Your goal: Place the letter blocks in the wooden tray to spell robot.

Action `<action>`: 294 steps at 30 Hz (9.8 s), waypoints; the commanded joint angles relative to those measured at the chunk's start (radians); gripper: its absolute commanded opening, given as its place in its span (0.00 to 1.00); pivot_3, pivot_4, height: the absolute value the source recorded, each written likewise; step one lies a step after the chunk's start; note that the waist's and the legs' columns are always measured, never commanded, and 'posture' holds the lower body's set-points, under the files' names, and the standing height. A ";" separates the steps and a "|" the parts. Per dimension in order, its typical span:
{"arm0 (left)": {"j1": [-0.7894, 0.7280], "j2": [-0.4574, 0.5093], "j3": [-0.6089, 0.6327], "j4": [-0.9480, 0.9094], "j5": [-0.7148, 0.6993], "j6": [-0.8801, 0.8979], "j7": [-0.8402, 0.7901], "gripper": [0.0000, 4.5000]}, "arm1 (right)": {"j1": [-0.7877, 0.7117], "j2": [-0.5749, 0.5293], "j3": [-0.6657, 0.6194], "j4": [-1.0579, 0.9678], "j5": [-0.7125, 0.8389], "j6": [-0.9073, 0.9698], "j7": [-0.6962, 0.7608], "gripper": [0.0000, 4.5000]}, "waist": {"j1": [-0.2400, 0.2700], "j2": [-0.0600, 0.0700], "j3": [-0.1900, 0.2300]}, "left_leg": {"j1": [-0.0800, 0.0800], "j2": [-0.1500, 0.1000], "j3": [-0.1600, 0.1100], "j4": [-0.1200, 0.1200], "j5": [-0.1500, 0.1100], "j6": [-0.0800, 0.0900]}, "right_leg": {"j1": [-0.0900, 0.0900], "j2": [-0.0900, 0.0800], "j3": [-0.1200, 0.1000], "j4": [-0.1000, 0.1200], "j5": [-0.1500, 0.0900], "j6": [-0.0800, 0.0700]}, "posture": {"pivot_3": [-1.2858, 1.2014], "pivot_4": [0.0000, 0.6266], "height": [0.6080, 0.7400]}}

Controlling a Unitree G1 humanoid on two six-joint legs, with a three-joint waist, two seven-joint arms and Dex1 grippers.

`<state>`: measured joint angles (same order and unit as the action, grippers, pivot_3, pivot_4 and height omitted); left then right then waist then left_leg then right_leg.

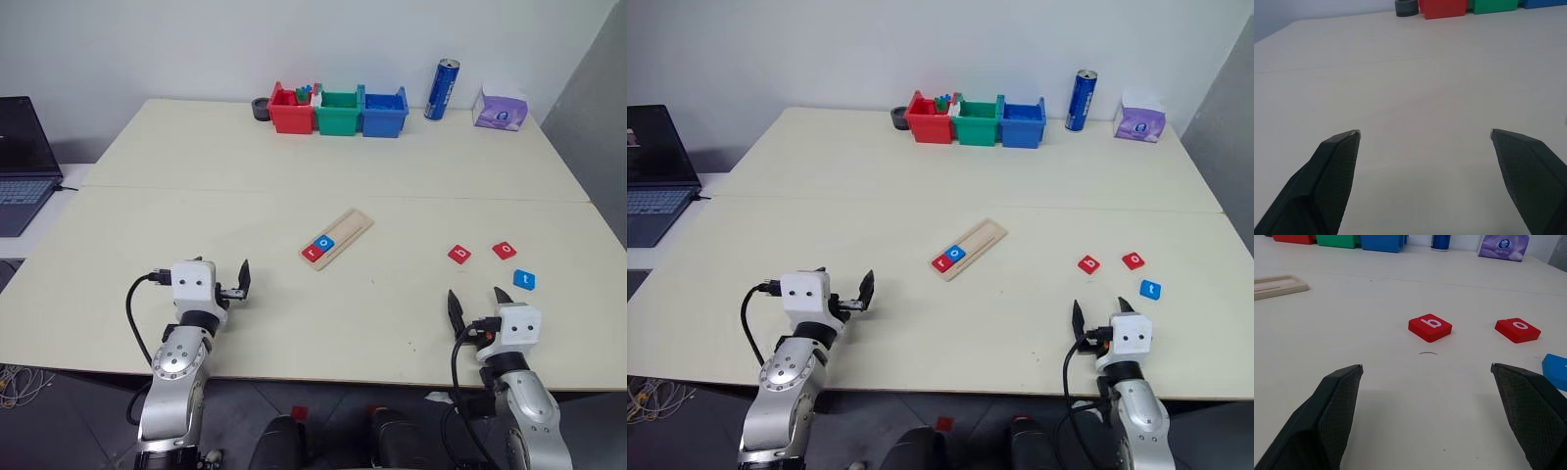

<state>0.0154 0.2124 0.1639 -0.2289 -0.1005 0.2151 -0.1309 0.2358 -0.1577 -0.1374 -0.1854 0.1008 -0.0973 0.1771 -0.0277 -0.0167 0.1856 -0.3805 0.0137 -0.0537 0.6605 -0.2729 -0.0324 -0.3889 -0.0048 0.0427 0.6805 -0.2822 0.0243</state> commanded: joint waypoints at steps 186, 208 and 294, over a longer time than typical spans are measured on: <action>-0.728 0.173 -0.574 0.575 0.130 -0.058 -1.080 0.76 | 0.190 -0.573 -0.072 -0.676 0.473 0.632 0.499 1.00 | -0.002 -0.008 -0.004 | -0.005 0.010 0.029 0.004 -0.001 0.000 | -0.016 0.022 0.023 0.000 0.011 0.002 | 0.52 0.24 1.00; -0.719 0.142 -0.520 0.537 0.051 -0.031 -1.088 0.99 | 0.159 -0.566 -0.060 -0.666 0.478 0.632 0.499 1.00 | -0.001 -0.008 -0.004 | -0.005 0.010 0.029 0.004 -0.001 0.000 | -0.016 0.022 0.023 0.000 0.011 0.002 | 0.52 0.24 1.00; -0.320 0.424 -0.274 0.073 -0.308 0.048 -1.106 1.00 | -0.144 -0.092 -0.133 -0.500 0.070 1.019 -0.060 0.32 | -0.008 -0.006 -0.004 | -0.002 0.015 0.030 0.003 -0.001 0.000 | -0.017 0.021 0.026 0.001 0.013 0.001 | 0.52 0.24 1.00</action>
<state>-0.2894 0.6407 -0.1098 -0.1501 -0.4088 0.2836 -1.2329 0.0935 -0.2584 -0.2748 -0.6520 0.1926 0.9298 0.1617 -0.0362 -0.0223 0.1814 -0.3826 0.0280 -0.0236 0.6637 -0.2733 -0.0326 -0.4055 0.0160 0.0692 0.6818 -0.2690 0.0250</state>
